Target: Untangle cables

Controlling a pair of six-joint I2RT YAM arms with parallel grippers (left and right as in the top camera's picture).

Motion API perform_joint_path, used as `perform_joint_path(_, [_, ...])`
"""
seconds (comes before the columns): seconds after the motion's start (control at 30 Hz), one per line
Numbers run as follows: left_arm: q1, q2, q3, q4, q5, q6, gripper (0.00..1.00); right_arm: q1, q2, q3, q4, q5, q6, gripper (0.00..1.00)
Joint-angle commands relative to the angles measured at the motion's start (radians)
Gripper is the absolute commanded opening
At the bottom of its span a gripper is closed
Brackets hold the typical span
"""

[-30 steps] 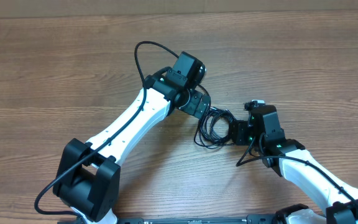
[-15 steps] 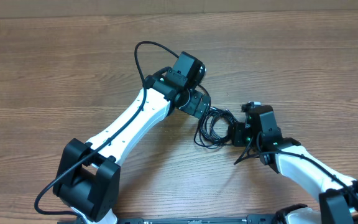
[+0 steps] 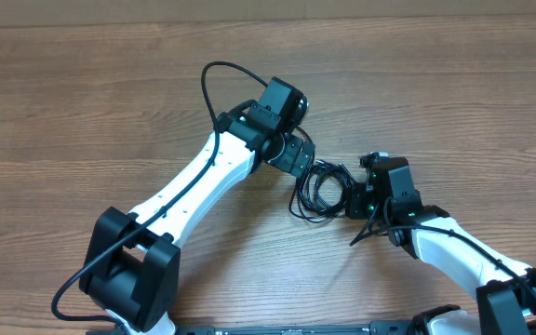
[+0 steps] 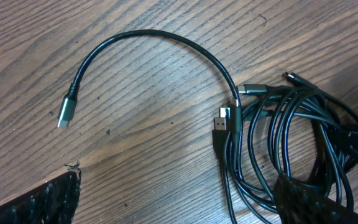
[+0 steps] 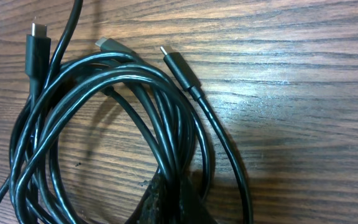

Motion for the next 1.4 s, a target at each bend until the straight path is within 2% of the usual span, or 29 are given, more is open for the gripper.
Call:
perform_joint_path(0.0, [0.004,0.009,0.01,0.0,0.008,-0.006,0.99,0.005,-0.002,0.01,0.009,-0.001,-0.003,0.04])
perform_joint_path(0.27, [0.004,0.009,0.01,0.0,0.008,-0.006,1.0,0.005,-0.124,0.011,-0.037,-0.013,0.001,0.04])
perform_joint_path(0.5, [0.004,0.009,0.01,0.0,0.008,-0.006,1.0,0.005,-0.443,0.011,-0.105,-0.013,0.0,0.04])
perform_joint_path(0.8, [0.004,0.009,0.01,0.0,0.008,-0.006,1.0,0.005,-0.656,0.011,-0.124,-0.038,0.005,0.04])
perform_joint_path(1.13, [0.004,0.009,0.01,0.0,0.008,-0.006,1.0,0.005,-0.686,0.011,-0.07,-0.124,0.039,0.04])
perform_joint_path(1.37, [0.004,0.009,0.01,0.0,0.008,-0.006,1.0,0.005,-0.677,0.011,-0.213,0.079,0.038,0.04])
